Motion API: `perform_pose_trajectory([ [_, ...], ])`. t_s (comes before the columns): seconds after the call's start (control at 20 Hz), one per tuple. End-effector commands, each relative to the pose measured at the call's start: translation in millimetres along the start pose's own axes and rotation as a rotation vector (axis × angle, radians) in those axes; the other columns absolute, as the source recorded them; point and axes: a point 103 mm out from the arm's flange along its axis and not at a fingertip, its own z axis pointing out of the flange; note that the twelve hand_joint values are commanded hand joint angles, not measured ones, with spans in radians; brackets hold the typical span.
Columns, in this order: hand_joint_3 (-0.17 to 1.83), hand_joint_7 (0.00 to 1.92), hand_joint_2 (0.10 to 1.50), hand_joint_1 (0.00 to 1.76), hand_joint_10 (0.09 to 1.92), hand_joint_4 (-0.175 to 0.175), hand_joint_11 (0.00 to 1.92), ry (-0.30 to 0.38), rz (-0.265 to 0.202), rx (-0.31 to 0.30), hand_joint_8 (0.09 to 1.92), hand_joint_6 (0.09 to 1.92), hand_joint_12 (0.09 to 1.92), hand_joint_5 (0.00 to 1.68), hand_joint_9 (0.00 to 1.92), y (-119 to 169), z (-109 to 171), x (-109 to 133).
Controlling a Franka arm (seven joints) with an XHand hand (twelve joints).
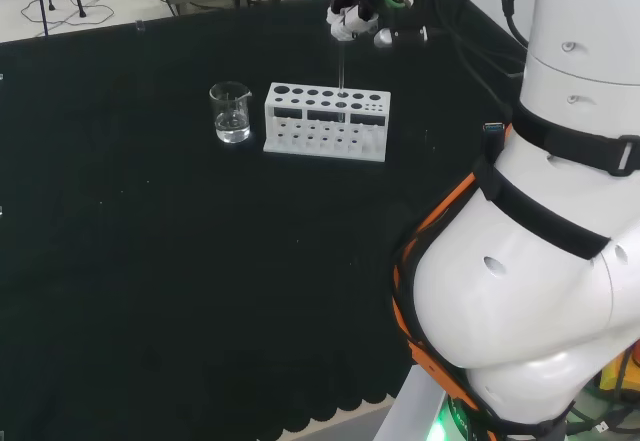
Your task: Put the glass rod back on the white test tube rack.
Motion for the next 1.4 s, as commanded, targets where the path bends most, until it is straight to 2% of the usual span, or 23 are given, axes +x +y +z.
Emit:
perform_pose_trajectory([
  [0.05, 0.00, 1.14, 1.05, 1.30, 0.72, -0.175, 1.34, -0.022, -0.004, 0.029, 1.07, 0.32, 0.82, 1.19, 1.72, 1, 8, 0],
  [0.4, 0.00, 1.14, 1.05, 1.30, 0.72, -0.175, 1.33, -0.005, -0.010, 0.025, 1.07, 0.32, 0.82, 1.19, 1.72, 3, 7, 2],
  [1.15, 0.00, 1.14, 1.05, 1.30, 0.73, -0.175, 1.33, 0.005, -0.006, 0.066, 1.06, 0.33, 0.82, 1.19, 1.73, 11, 14, 4],
  [1.4, 0.00, 1.18, 1.04, 1.30, 0.73, -0.175, 1.34, 0.036, 0.003, 0.122, 1.01, 0.36, 0.82, 1.18, 1.75, 17, 15, 0],
])
